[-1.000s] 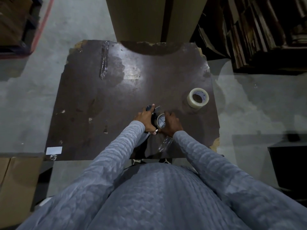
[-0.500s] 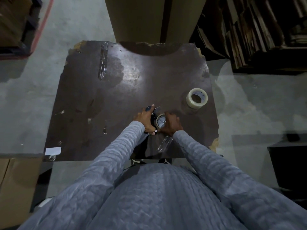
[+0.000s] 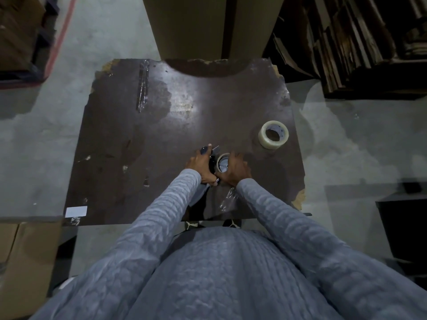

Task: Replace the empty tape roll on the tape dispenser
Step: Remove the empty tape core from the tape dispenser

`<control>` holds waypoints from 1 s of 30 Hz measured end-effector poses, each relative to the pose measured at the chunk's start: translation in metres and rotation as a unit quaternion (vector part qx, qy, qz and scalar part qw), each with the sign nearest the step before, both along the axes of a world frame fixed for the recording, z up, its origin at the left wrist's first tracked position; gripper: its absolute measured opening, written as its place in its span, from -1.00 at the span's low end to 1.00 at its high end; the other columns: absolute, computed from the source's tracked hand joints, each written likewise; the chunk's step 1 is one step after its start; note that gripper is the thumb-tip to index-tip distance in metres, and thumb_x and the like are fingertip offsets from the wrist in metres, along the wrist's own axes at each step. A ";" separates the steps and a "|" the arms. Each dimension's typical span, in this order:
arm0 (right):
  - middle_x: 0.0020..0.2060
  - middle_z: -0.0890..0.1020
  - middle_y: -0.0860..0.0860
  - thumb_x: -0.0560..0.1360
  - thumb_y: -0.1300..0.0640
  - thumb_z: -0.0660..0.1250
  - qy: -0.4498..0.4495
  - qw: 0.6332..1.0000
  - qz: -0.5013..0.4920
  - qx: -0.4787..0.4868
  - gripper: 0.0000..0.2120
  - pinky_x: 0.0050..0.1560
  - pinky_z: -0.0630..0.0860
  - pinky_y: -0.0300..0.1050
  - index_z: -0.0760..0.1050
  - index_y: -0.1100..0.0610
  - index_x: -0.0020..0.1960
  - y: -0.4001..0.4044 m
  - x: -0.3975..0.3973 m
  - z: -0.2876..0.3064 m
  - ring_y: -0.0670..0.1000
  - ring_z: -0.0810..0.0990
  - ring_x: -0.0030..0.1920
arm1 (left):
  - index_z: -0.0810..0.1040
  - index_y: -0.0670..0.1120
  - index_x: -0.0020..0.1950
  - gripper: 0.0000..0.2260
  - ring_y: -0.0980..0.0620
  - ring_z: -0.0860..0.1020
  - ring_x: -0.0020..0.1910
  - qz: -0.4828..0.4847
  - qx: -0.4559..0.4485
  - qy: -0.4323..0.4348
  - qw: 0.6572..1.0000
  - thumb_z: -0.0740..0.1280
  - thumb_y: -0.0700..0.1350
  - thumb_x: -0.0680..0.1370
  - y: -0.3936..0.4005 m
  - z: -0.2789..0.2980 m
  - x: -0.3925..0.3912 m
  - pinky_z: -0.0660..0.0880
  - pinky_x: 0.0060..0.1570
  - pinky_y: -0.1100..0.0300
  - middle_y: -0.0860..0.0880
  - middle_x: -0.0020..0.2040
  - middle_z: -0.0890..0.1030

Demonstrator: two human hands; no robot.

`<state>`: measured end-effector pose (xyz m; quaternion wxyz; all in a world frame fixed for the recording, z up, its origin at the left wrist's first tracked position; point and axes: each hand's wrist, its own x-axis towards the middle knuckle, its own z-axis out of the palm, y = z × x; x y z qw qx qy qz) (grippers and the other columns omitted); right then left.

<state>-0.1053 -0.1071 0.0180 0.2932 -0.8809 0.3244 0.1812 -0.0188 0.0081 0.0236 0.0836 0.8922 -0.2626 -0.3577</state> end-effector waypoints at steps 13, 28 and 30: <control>0.19 0.47 0.14 0.18 -0.16 0.55 -0.107 0.992 0.044 -0.054 -0.17 0.11 0.53 0.05 0.36 0.13 0.34 -0.017 -0.006 0.023 0.25 0.56 0.15 | -0.14 0.15 0.63 0.22 -0.37 0.38 0.44 -0.005 0.004 -0.010 1.000 0.62 0.08 0.20 -0.002 -0.001 -0.002 0.45 0.36 -0.19 -0.19 0.57 0.17; 0.17 0.43 0.13 0.28 -0.03 0.58 -0.207 0.965 0.156 -0.041 -0.26 0.10 0.60 0.09 0.43 0.14 0.39 0.022 0.017 0.037 0.21 0.58 0.06 | 0.26 0.04 0.56 -0.39 -0.20 0.34 0.49 0.117 -0.094 -0.151 0.977 0.34 0.03 0.52 0.078 0.008 -0.003 0.35 0.42 -0.17 -0.11 0.55 0.29; 0.21 0.39 0.09 0.27 -0.07 0.59 -0.183 0.964 0.189 -0.023 -0.21 0.17 0.59 0.05 0.37 0.05 0.42 0.042 0.032 0.039 0.19 0.57 0.12 | 0.33 0.00 0.54 -0.44 -0.20 0.39 0.45 0.163 -0.097 -0.150 0.970 0.32 -0.01 0.54 0.100 0.009 -0.004 0.36 0.41 -0.15 -0.10 0.53 0.34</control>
